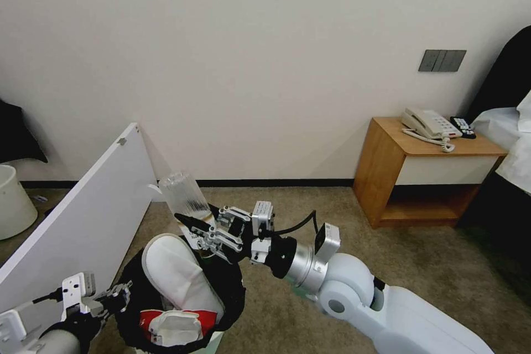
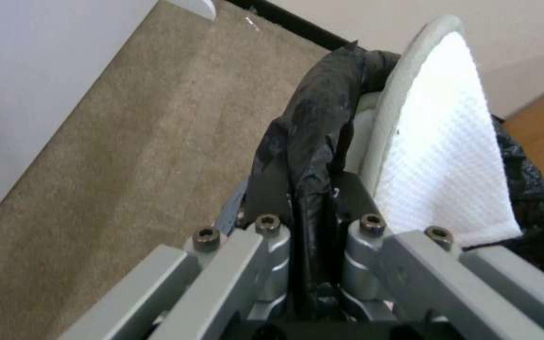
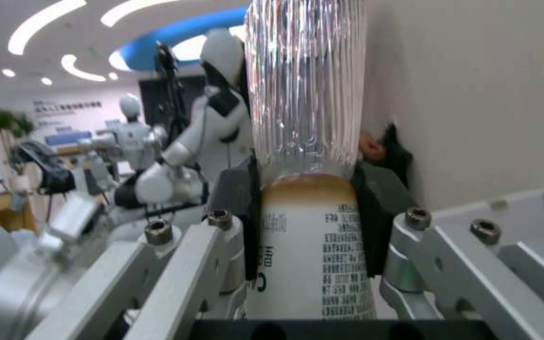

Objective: Pick up the trash bin, then pick up the garbage from the floor and place it into the trash bin.

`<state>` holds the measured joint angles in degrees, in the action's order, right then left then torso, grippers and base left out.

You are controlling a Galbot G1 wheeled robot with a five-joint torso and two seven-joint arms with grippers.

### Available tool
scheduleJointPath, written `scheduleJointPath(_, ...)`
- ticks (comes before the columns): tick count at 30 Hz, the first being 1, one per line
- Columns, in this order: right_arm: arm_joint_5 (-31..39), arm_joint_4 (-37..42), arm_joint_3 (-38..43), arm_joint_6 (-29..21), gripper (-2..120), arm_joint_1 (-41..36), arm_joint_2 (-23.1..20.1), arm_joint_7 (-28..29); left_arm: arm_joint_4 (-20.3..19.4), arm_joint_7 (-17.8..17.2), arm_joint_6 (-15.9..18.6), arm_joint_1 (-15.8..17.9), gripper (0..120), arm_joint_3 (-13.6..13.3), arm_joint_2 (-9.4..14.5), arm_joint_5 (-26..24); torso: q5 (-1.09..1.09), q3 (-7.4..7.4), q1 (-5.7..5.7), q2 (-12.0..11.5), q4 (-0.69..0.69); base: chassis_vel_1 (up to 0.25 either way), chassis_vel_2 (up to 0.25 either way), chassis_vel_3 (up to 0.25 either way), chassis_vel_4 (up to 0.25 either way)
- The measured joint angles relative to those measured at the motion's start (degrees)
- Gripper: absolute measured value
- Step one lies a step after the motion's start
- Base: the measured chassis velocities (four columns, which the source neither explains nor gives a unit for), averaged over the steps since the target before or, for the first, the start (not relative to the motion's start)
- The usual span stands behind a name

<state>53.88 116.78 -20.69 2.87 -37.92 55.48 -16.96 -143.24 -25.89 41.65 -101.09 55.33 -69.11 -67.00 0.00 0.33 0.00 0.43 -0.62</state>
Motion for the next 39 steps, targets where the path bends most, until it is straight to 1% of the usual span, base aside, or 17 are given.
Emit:
scheduleJointPath(19, -2.7, -1.4, -3.7, -1.6, 27, -2.4, -1.3, 2.2, 0.0, 0.0, 0.1, 0.0, 5, -0.1, -0.2, 0.0, 0.00, 0.00, 0.00, 0.0, 0.00, 0.000, 0.000, 0.000, 0.000)
scheduleJointPath(39, -4.3, -3.5, -6.6, -2.4, 27, -2.6, -1.1, 2.8, 0.0, 0.0, 0.1, 0.3, 5, -0.3, -0.2, 0.0, 0.00, 0.00, 0.00, 0.0, 0.00, 0.000, 0.000, 0.000, 0.000)
